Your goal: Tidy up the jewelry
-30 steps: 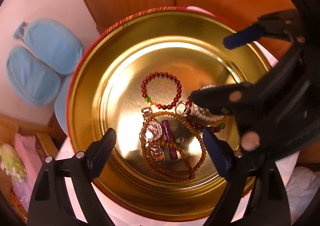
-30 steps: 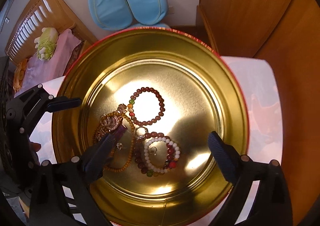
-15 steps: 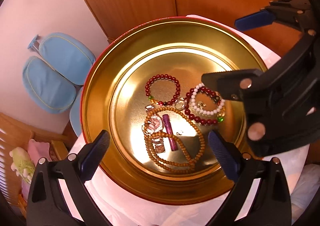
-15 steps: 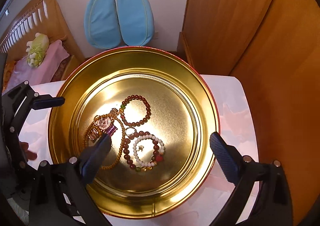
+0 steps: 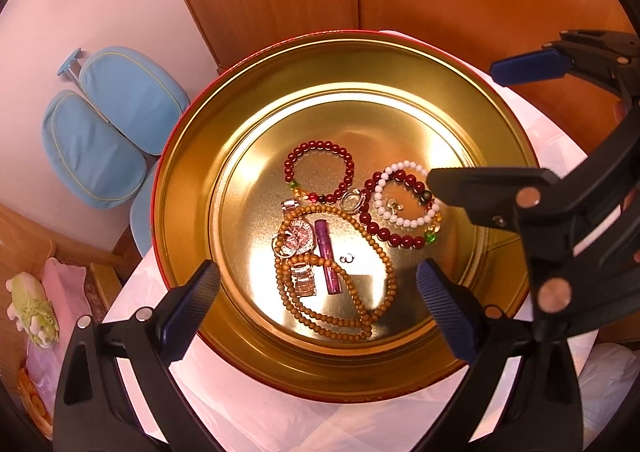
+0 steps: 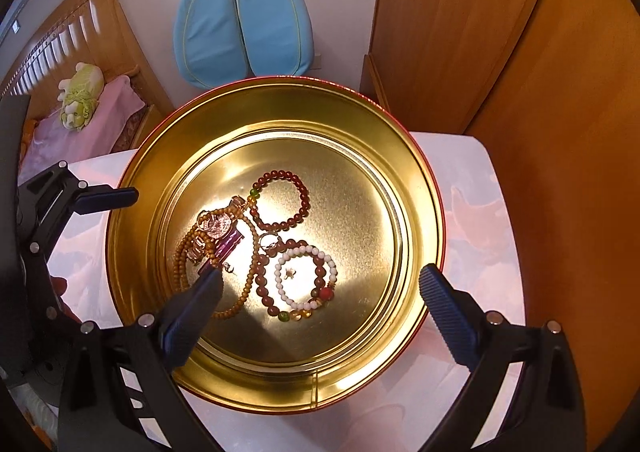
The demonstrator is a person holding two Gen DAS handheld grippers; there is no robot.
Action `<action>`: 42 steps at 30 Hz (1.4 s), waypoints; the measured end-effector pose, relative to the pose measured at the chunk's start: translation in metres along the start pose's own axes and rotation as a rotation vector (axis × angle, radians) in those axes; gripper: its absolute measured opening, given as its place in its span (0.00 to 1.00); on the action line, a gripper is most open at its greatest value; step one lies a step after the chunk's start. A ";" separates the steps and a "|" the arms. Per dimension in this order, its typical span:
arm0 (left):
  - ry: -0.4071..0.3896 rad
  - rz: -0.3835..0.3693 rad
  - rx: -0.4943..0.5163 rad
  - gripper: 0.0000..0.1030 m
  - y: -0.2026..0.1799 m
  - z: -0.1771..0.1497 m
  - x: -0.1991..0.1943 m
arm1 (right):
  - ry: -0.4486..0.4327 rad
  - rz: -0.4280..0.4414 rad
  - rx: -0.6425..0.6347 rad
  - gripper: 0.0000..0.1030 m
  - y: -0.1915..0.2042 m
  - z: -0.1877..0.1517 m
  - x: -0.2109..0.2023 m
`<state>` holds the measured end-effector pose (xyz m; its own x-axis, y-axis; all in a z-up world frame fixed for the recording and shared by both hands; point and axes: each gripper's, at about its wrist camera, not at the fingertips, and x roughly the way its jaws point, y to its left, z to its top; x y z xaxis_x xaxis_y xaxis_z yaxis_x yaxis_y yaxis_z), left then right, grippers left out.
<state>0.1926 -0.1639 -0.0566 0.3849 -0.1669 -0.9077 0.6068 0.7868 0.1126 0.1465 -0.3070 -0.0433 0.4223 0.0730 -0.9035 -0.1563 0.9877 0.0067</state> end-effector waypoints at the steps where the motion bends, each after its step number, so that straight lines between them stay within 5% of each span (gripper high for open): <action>1: 0.002 0.000 -0.005 0.93 -0.001 0.000 0.002 | 0.000 0.005 0.005 0.96 -0.001 -0.001 0.000; 42: -0.021 -0.057 -0.138 0.93 0.003 -0.005 0.005 | 0.003 0.022 0.027 0.96 -0.004 -0.007 0.000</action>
<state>0.1929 -0.1591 -0.0633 0.3678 -0.2249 -0.9023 0.5275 0.8496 0.0033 0.1413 -0.3122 -0.0461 0.4165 0.0942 -0.9042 -0.1411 0.9893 0.0381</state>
